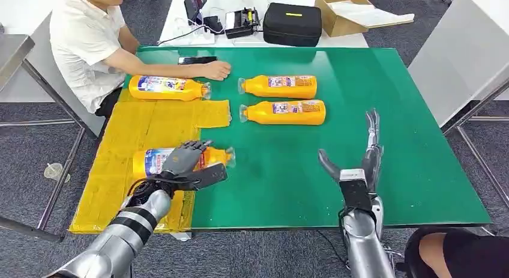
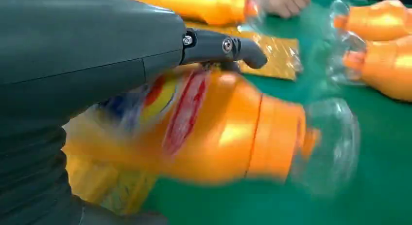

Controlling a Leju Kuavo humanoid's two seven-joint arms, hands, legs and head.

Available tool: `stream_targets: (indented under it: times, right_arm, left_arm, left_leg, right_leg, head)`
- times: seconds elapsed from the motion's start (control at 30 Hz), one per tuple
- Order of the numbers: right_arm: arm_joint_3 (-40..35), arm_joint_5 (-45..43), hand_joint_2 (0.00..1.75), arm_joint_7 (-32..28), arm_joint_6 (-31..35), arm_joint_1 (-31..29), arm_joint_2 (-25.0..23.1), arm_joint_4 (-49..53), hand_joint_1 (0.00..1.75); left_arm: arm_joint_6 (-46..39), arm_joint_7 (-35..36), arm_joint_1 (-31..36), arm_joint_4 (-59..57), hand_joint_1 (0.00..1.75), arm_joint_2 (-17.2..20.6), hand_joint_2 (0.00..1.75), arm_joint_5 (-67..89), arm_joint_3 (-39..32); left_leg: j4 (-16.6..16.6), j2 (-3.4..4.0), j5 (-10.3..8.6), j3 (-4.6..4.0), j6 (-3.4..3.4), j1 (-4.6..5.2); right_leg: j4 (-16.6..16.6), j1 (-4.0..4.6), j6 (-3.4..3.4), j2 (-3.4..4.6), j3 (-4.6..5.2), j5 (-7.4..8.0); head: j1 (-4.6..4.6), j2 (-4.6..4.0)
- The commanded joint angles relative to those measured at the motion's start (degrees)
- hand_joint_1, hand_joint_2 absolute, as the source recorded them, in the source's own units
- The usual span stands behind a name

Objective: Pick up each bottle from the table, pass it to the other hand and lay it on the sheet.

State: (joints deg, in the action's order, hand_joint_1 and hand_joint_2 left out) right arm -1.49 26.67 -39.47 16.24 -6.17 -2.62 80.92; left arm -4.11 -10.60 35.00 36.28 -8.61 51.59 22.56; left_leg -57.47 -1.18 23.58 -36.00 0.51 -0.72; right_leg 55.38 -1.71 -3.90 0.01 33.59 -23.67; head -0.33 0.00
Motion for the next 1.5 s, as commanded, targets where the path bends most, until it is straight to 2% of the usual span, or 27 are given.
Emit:
stream_targets:
  times: [0.03,0.57,0.67,0.83,0.87,0.93,0.97,1.0,1.07,1.13,1.23,1.27,1.33,1.37,1.4,1.43,1.47,1.5]
  right_arm:
    - [0.23,-1.00,1.75,-0.53,-0.78,-3.83,0.11,-7.41,0.00]
    - [0.37,-2.36,1.75,-0.53,-0.78,-3.39,0.45,-7.45,0.00]
    - [0.09,-1.70,1.75,-0.53,0.73,-2.34,0.65,-6.08,0.00]
    - [-1.56,-3.91,1.75,-0.53,5.56,1.01,0.58,-0.23,0.00]
    - [-0.76,-5.64,1.75,-0.53,4.05,1.77,-0.11,0.39,0.00]
    - [-2.43,-1.93,1.75,-0.53,-2.39,3.00,1.63,-0.31,0.00]
    - [-2.63,-6.06,1.75,-0.53,-5.00,3.48,1.39,0.83,0.00]
    - [-3.28,-8.10,1.75,-0.53,-7.65,3.54,1.41,-0.89,0.00]
    - [-3.27,-6.51,1.75,-0.53,-7.42,3.36,0.52,-2.51,0.00]
    - [-3.06,-8.13,1.75,-0.53,-7.63,3.22,-0.29,-3.57,0.00]
    - [-0.97,-9.87,1.75,1.92,-9.56,3.15,-2.61,-3.53,0.00]
    - [-0.07,-10.94,0.00,6.26,-10.18,3.29,-3.83,-3.16,0.00]
    - [-0.23,-10.86,0.00,10.29,-9.87,3.52,-4.70,-2.88,0.00]
    - [-0.81,-6.45,0.00,14.29,-5.80,3.30,-4.86,-3.30,0.00]
    - [-1.15,-0.09,0.00,15.88,1.55,3.18,-5.72,-3.66,0.00]
    - [-2.12,1.28,0.00,16.50,2.48,3.13,-5.89,-3.50,0.00]
    - [-4.49,5.58,0.00,17.17,3.55,2.94,-3.86,-3.72,0.00]
    - [-5.75,8.67,0.00,17.92,5.15,2.72,-1.85,-4.20,0.00]
  left_arm:
    - [1.68,-1.36,4.05,-7.19,0.00,0.84,1.75,-2.07,-1.33]
    - [-0.88,-2.97,3.17,-6.11,0.00,0.73,1.75,-3.31,0.29]
    - [-5.25,-4.08,0.82,-0.73,0.00,-0.06,1.75,-3.55,0.92]
    - [-10.94,-7.95,-7.76,16.56,0.00,-3.51,1.75,-9.52,1.38]
    - [-11.96,-8.28,-9.36,19.29,0.00,-3.99,1.75,-10.67,2.11]
    - [-12.22,-8.82,-12.17,24.27,0.00,-4.11,1.75,-12.86,4.50]
    - [-12.23,-9.21,-13.02,25.87,0.00,-4.02,1.75,-14.41,5.14]
    - [-11.92,-9.43,-13.72,27.20,0.00,-3.74,1.75,-15.38,5.97]
    - [-10.70,-10.02,-14.45,28.71,0.00,-3.34,1.75,-17.21,6.44]
    - [-7.98,-10.98,-15.09,30.07,0.00,-2.95,1.75,-20.97,6.21]
    - [-8.50,-11.30,-16.28,31.76,0.00,-2.41,1.75,-22.36,5.65]
    - [-8.52,-11.34,-17.17,32.56,0.00,-2.55,1.75,-23.91,4.88]
    - [-7.99,-11.31,-18.41,33.64,0.00,-2.72,1.75,-25.98,4.18]
    - [-6.40,-10.82,-19.63,34.40,0.00,-3.65,1.75,-30.69,2.47]
    - [-5.68,-9.55,-21.03,35.07,0.00,-5.01,1.75,-34.62,0.64]
    - [-5.82,-9.13,-21.83,35.51,0.00,-5.34,1.75,-35.48,0.65]
    - [-5.73,-7.98,-23.05,35.90,0.00,-6.66,1.75,-39.61,-0.69]
    - [-5.97,-7.50,-23.62,35.60,0.00,-6.96,1.75,-42.36,-0.18]
  left_leg:
    - [-0.01,0.23,0.12,0.30,0.02,-0.02]
    - [-0.04,0.22,0.13,0.28,0.02,-0.01]
    - [-0.04,0.19,0.16,0.33,0.02,-0.02]
    - [-0.05,0.00,0.14,0.21,0.05,0.03]
    - [0.00,-0.03,0.05,0.07,0.04,0.04]
    - [-0.02,-0.03,0.12,0.18,0.04,0.06]
    - [-0.14,0.06,0.36,0.48,0.06,0.03]
    - [0.01,0.04,0.13,0.20,0.03,0.05]
    - [-0.01,0.13,0.17,0.24,0.01,0.04]
    - [-0.01,0.15,0.16,0.21,-0.03,0.04]
    - [0.04,0.13,0.10,0.14,-0.03,0.04]
    - [0.00,0.24,0.17,0.27,-0.03,0.01]
    - [0.03,0.29,0.18,0.30,-0.03,0.02]
    - [0.04,0.21,0.14,0.22,-0.02,0.03]
    - [0.01,0.31,0.22,0.35,-0.03,0.00]
    - [0.04,0.28,0.16,0.26,-0.01,0.01]
    - [-0.03,0.47,0.37,0.60,-0.01,-0.02]
    - [0.02,0.27,0.17,0.25,0.00,0.01]
  right_leg:
    - [-0.03,0.06,0.20,0.13,-0.27,-0.05]
    - [0.00,0.06,0.20,0.12,-0.25,-0.07]
    - [-0.01,0.07,0.23,0.08,-0.32,-0.10]
    - [0.00,0.01,0.16,-0.10,-0.25,-0.16]
    - [-0.02,-0.01,0.10,-0.09,-0.09,-0.07]
    - [-0.02,-0.03,0.13,-0.10,-0.21,-0.14]
    - [0.04,0.04,0.28,-0.09,-0.54,-0.33]
    - [-0.06,-0.01,0.13,-0.03,-0.22,-0.11]
    - [-0.03,0.00,0.17,0.05,-0.22,-0.11]
    - [-0.02,0.01,0.19,0.06,-0.18,-0.09]
    - [-0.04,0.00,0.15,0.06,-0.07,-0.05]
    - [-0.02,0.05,0.23,0.14,-0.18,-0.08]
    - [-0.03,0.03,0.22,0.19,-0.18,-0.08]
    - [-0.01,0.01,0.17,0.13,-0.12,-0.07]
    - [-0.01,0.05,0.24,0.20,-0.24,-0.12]
    - [-0.03,0.03,0.18,0.20,-0.14,-0.07]
    - [0.00,0.09,0.36,0.31,-0.46,-0.22]
    - [-0.02,0.03,0.17,0.19,-0.15,-0.08]
  head:
    - [0.02,0.00]
    - [0.02,0.00]
    - [0.02,0.00]
    - [0.02,0.00]
    - [0.02,0.00]
    - [0.02,0.00]
    - [0.02,0.00]
    - [0.02,0.00]
    - [0.02,0.00]
    - [0.02,0.00]
    - [0.02,0.00]
    - [0.02,0.00]
    - [0.02,0.00]
    - [0.02,0.00]
    - [0.02,0.00]
    - [0.00,0.00]
    - [0.02,0.00]
    - [0.02,0.00]
